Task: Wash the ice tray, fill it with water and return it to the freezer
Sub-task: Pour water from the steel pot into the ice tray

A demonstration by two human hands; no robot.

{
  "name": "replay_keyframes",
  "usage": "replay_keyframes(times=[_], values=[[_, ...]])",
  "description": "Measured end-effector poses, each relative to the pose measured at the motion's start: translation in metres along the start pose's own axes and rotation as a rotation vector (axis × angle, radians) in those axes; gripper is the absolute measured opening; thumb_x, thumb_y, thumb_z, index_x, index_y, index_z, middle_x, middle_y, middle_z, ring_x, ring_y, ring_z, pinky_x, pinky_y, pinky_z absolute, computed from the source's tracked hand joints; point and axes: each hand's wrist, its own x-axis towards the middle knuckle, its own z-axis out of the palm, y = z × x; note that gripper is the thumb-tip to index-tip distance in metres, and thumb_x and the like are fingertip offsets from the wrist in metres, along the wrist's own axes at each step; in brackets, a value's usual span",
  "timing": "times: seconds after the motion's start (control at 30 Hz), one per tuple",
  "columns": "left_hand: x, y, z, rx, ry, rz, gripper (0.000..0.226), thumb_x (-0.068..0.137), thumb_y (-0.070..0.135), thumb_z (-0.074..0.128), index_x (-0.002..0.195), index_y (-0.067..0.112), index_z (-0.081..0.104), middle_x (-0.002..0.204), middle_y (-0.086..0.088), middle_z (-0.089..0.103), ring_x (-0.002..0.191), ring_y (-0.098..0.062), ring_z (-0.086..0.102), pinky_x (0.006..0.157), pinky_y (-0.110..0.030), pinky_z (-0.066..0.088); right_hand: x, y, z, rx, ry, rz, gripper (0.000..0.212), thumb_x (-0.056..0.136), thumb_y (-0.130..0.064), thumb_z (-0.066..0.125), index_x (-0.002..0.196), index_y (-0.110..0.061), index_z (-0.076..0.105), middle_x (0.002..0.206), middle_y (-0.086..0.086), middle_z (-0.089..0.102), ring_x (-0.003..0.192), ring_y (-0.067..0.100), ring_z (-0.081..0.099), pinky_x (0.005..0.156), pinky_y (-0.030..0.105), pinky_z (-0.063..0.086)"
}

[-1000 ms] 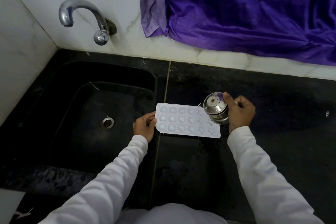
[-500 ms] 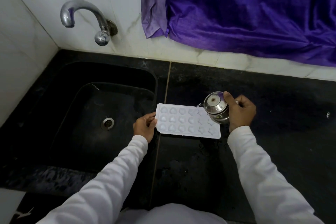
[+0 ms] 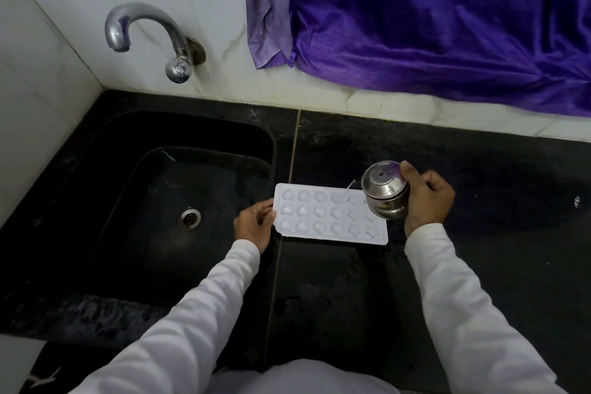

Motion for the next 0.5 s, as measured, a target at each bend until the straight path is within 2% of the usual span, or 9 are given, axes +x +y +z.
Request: replay_keyframes(times=[0.13, 0.4, 0.5], values=[[0.0, 0.0, 0.0, 0.002, -0.003, -0.005, 0.028, 0.092, 0.006, 0.064, 0.117, 0.017, 0.071, 0.096, 0.005, 0.073, 0.091, -0.004, 0.067, 0.094, -0.019, 0.049, 0.003, 0.002, -0.006, 0.033, 0.02, 0.028, 0.044, 0.076, -0.022, 0.082, 0.054, -0.02, 0.045, 0.061, 0.004, 0.046, 0.065, 0.019, 0.045, 0.066, 0.03, 0.05], [0.002, -0.003, 0.0, 0.023, 0.001, -0.003, 0.028, 0.092, 0.007, 0.064, 0.117, 0.018, 0.071, 0.094, 0.006, 0.073, 0.091, -0.006, 0.067, 0.093, -0.02, 0.049, 0.009, 0.005, -0.018, -0.083, 0.052, -0.048, 0.044, 0.077, -0.022, 0.081, 0.053, -0.018, 0.044, 0.057, 0.003, 0.045, 0.062, 0.019, 0.043, 0.065, 0.031, 0.049], [0.002, -0.003, 0.001, 0.025, 0.0, 0.006, 0.028, 0.092, 0.006, 0.064, 0.117, 0.017, 0.071, 0.094, 0.007, 0.073, 0.091, -0.005, 0.067, 0.09, -0.016, 0.047, 0.009, 0.007, -0.021, -0.105, 0.058, -0.064, 0.044, 0.077, -0.023, 0.081, 0.053, -0.017, 0.045, 0.059, 0.006, 0.045, 0.061, 0.019, 0.043, 0.065, 0.032, 0.048]])
